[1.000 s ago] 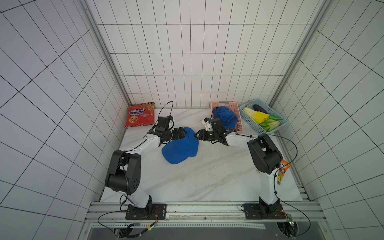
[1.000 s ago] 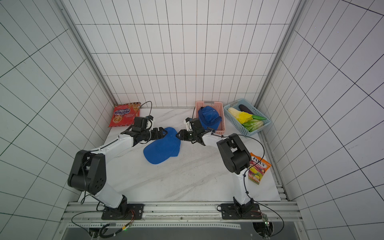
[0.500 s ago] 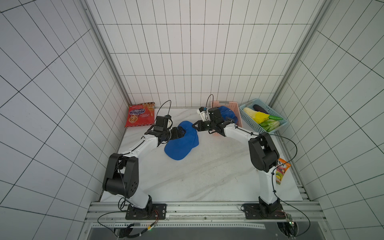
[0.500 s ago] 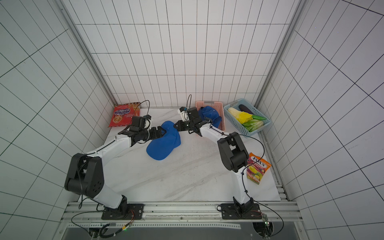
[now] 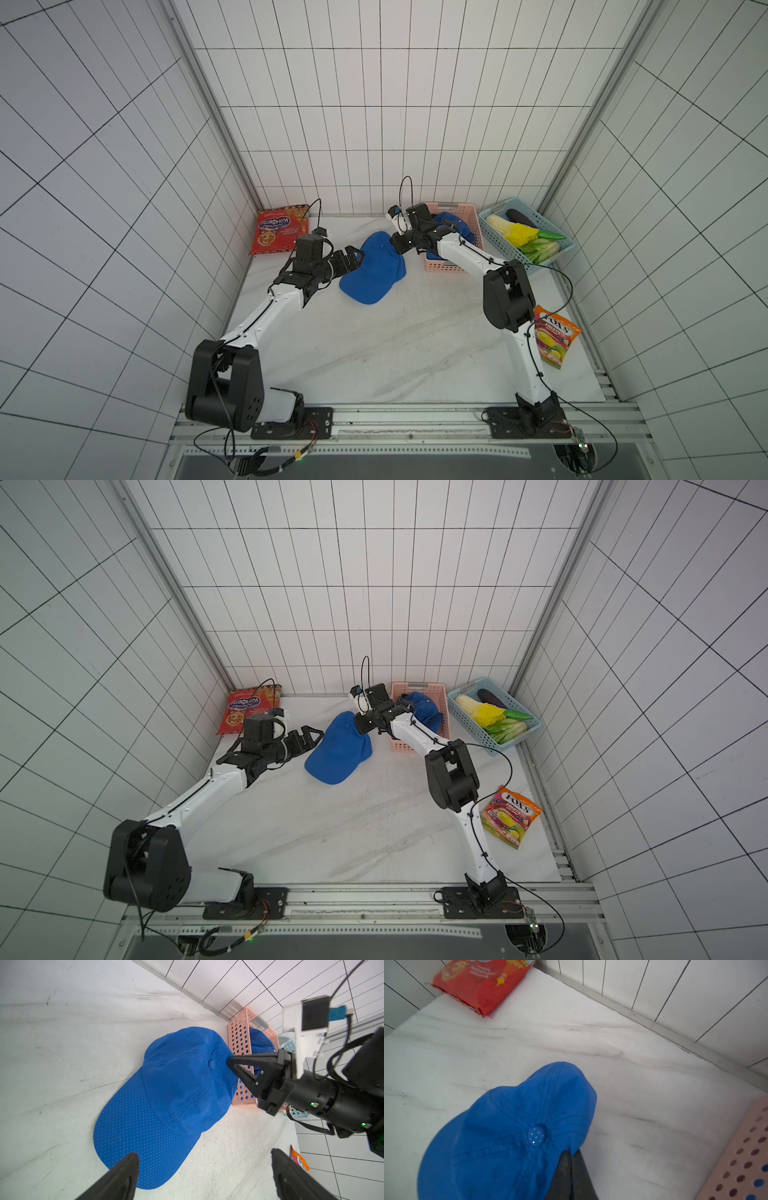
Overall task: Turn the baseball cap inside out
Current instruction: Adjust the baseball cap at the center of the board, then pick up the baseball cap from the basket.
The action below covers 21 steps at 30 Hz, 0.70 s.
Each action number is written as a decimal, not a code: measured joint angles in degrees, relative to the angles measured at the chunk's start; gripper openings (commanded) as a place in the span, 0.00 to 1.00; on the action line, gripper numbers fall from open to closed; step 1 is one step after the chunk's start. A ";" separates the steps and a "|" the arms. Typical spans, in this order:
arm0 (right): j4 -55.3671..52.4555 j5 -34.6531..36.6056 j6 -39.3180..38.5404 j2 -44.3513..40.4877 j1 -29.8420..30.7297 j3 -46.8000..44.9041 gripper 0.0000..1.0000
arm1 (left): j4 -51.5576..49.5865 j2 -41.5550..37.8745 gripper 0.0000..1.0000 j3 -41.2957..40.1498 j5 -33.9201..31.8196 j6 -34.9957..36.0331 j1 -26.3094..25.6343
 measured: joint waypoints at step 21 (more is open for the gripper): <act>3.89 2.67 10.71 -25.70 -18.29 -15.28 0.95 | 7.87 -21.57 0.98 -15.87 3.80 18.51 -0.09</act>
